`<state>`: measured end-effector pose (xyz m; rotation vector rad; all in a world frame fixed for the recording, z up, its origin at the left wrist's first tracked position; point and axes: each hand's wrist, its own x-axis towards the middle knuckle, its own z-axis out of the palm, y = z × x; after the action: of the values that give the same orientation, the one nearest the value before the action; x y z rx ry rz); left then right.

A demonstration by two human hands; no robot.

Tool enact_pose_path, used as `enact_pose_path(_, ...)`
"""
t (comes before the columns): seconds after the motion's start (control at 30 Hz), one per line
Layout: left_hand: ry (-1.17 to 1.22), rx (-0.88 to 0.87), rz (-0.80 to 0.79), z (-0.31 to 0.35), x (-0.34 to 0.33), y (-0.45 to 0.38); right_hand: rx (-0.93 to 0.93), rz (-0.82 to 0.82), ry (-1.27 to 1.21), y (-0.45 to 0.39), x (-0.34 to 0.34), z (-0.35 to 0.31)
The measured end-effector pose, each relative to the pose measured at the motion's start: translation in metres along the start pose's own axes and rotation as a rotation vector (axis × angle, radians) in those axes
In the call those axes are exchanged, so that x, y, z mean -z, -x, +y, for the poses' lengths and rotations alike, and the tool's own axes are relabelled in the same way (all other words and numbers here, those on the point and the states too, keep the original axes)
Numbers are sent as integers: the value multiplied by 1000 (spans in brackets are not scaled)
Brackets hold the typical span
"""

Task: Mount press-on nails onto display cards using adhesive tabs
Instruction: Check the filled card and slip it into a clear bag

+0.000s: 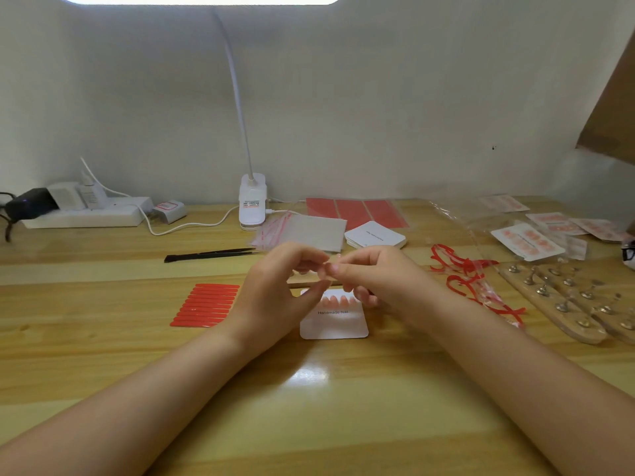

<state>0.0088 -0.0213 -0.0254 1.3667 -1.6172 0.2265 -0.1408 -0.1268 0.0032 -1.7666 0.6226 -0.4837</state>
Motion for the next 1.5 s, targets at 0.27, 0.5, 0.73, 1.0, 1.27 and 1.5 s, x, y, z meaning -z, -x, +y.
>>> enact_pose_path(0.27, -89, -70, 2, 3, -2, 1, -112, -2, -6, 0, -9, -3)
enact_pose_path(0.5, -70, -73, -7, 4, -1, 0, -83, -2, -95, 0, -3, -2)
enact_pose_path(0.73, 114, 83, 58, 6, -1, 0, -16, 32, -115, -2, 1, 1)
enact_pose_path(1.0, 210, 110, 61, 10, -3, 1, 53, 22, -31, 0, -2, 0)
enact_pose_path(1.27, 131, 121, 89, 6, -1, 1, 136, 144, 453, 0, 16, -11)
enact_pose_path(1.5, 59, 266, 79, 6, 1, 0, -147, -181, 971, 14, 19, -26)
